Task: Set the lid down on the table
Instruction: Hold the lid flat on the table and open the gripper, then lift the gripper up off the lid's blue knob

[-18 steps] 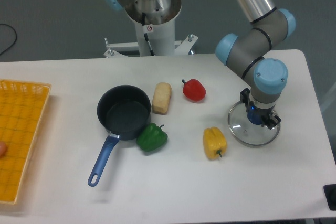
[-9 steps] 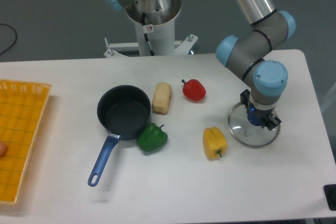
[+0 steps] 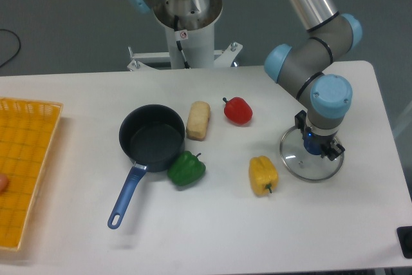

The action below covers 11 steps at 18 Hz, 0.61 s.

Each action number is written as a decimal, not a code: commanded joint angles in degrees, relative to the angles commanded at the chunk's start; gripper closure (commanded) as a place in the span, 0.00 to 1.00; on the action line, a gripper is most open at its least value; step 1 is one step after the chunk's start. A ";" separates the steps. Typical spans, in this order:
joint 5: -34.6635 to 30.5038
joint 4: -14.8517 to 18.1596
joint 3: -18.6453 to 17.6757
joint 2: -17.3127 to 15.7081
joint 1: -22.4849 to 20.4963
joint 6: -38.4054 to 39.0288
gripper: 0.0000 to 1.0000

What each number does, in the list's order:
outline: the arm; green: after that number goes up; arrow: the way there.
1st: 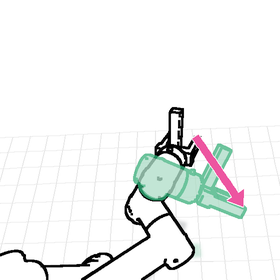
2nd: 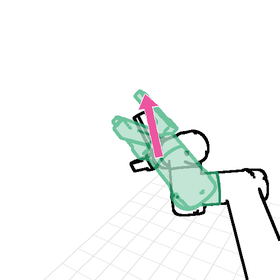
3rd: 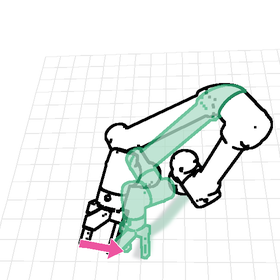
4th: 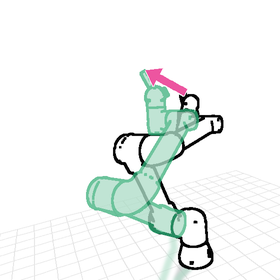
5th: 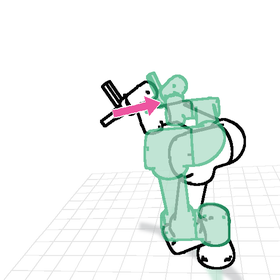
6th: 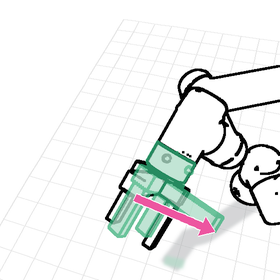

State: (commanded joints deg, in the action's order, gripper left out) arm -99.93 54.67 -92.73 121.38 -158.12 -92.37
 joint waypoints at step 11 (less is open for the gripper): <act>-0.26 0.00 0.09 0.18 0.18 0.00 0.27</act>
State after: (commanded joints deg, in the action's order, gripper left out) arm -100.20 54.67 -92.64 121.55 -157.94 -92.37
